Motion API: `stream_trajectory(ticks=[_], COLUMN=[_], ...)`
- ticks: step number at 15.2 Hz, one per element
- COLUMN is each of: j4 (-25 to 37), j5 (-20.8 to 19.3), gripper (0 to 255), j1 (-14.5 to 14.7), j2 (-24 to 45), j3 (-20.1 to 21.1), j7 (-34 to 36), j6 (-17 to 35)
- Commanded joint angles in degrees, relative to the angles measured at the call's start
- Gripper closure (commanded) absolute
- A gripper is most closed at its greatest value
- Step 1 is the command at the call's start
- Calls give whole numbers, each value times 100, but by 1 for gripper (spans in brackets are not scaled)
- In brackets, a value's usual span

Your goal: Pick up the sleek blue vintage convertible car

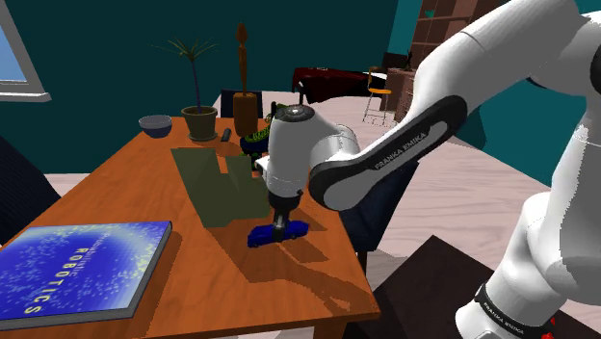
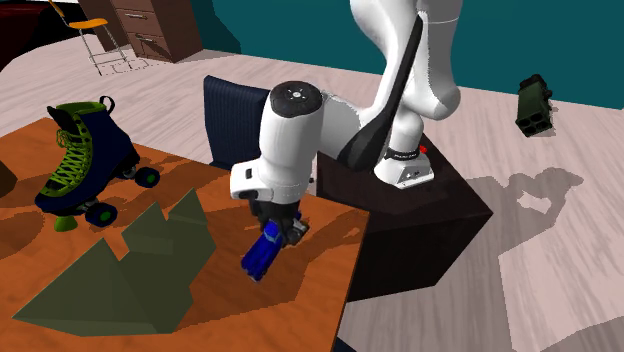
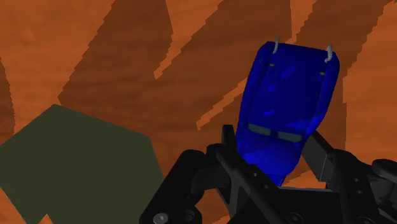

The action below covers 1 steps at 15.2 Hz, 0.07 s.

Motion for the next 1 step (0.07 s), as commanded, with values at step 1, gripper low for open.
stream_trajectory(ticks=[1], j4=[17], j5=[23], gripper=[255], j1=[-1], j2=[-22], j3=[5], j7=[-21], j6=[-36])
